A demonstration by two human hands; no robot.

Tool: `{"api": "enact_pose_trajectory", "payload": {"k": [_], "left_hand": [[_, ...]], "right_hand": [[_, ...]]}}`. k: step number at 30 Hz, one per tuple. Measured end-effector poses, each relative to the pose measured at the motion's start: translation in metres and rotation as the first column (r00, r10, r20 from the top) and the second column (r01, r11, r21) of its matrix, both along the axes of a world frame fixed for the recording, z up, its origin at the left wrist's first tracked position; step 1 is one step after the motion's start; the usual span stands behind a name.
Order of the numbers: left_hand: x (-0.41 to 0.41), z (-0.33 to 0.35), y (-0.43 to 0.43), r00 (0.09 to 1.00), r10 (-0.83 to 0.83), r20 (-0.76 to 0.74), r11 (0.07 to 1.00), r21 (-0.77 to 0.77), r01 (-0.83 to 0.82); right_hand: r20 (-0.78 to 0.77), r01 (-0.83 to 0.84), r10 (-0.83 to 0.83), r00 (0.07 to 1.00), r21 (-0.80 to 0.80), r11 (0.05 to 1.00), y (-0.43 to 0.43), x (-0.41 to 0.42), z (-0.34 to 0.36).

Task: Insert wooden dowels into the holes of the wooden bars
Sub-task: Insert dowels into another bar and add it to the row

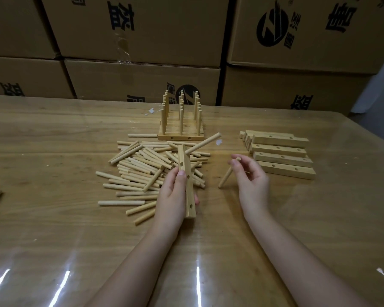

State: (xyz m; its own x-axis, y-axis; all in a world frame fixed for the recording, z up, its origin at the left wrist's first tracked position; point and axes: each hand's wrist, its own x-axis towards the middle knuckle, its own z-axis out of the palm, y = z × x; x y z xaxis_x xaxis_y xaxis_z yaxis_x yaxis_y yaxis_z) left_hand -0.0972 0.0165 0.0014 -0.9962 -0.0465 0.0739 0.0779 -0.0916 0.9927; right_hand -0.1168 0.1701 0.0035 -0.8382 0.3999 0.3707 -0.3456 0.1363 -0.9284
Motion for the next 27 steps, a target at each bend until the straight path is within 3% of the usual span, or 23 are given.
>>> {"api": "enact_pose_trajectory", "payload": {"k": [6,10,14,21,27], "left_hand": [[0.0,0.0,0.0,1.0,-0.001,-0.001,1.0,0.004,0.001],[0.001,0.0,0.0,1.0,-0.009,-0.001,1.0,0.008,0.01],[0.001,0.001,0.0,1.0,-0.015,0.015,1.0,0.022,0.014],[0.001,0.0,0.0,1.0,-0.009,0.018,1.0,-0.009,0.009],[0.0,-0.001,0.001,1.0,-0.002,0.016,1.0,-0.02,0.002]], "right_hand": [[0.064,-0.108,0.105,0.992,0.05,0.993,-0.003,-0.003,-0.003],[0.123,-0.032,0.016,0.992,0.132,0.991,0.002,-0.006,-0.007],[0.215,0.006,0.006,0.977,-0.055,0.998,0.004,-0.009,-0.008],[0.147,-0.117,0.168,0.975,-0.306,0.945,0.003,-0.004,0.002],[0.131,-0.152,0.218,0.967,-0.39,0.908,0.006,-0.002,0.007]]}}
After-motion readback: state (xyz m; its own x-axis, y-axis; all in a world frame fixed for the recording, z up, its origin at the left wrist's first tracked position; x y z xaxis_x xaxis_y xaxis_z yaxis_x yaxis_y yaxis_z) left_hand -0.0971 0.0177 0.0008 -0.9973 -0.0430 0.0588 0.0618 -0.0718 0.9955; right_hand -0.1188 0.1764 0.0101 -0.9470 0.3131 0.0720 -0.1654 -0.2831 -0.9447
